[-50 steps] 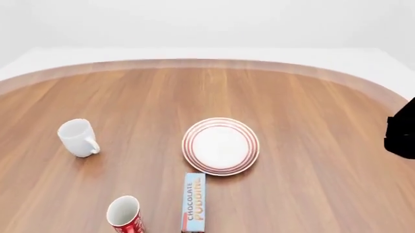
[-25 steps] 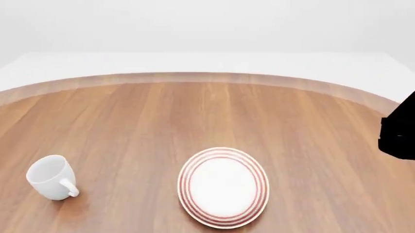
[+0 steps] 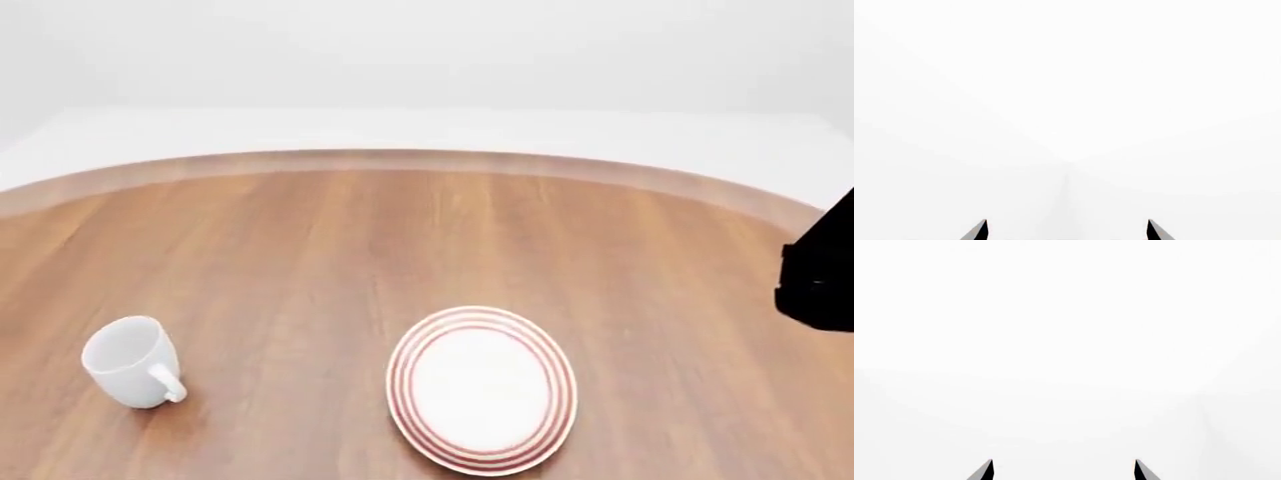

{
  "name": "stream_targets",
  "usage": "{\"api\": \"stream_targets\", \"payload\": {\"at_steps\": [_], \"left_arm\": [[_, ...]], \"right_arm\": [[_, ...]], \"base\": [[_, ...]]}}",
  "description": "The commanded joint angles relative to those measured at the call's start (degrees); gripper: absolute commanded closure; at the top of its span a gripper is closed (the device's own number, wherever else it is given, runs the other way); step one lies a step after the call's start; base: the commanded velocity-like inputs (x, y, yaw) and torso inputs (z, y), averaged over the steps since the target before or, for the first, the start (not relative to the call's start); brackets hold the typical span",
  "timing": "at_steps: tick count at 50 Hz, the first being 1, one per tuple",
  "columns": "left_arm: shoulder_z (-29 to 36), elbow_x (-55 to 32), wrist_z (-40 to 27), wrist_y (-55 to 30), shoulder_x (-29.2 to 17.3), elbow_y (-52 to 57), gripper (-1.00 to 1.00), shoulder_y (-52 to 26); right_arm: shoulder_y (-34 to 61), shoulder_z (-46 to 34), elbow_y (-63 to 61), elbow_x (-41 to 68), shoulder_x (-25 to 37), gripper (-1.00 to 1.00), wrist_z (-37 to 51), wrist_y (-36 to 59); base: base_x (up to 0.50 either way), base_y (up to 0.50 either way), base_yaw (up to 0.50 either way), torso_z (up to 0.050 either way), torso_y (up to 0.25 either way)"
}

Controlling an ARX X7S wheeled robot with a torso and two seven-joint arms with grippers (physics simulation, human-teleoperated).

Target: Pick up the white mug and put it on the plate, and put the chocolate pudding to the right of the plate.

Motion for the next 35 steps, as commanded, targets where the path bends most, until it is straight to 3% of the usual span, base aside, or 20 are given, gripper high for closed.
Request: {"api": "stream_targets", "payload": {"at_steps": [1,9,25,29,35], "left_arm": [[-0.9,0.8,1.2,-0.2,0.9,-0.3,-1.00,0.4],[-0.6,0.6,1.1,-0.4,0.8,-0.4,-1.00,0.3],[-0.3,-2.4,1.8,-2.2,0.7,-0.8,-1.00,0.1],[2.5,1.4,1.8,-2.3,-0.8,-1.3,-1.00,1.0],[2.9,1.8,1.6,-2.5,-1.0,-1.2,-1.00,1.0]], "right_arm": [[-0.7,0.3,0.0,-2.7,-0.9,-1.00,-1.3,-1.3],[-0.5,0.2,0.1,-2.3,-0.6,-1.00,-0.8,-1.0],[-1.0,-0.9,0.7,-3.3,-0.3,-1.00,-0.7,-1.9],[-1.0,-1.0,0.6,-3.2,-0.1,-1.00,-0.5,-1.7],[-1.1,-1.0,0.5,-3.1,0.1,-1.00,-0.3,-1.7]], "base": [[-0.01,0.50,0.00,0.000,0.000],[-0.01,0.45,0.00,0.000,0.000],[0.00,0.00,0.00,0.000,0.000],[0.00,0.00,0.00,0.000,0.000],[0.00,0.00,0.00,0.000,-0.225]]}}
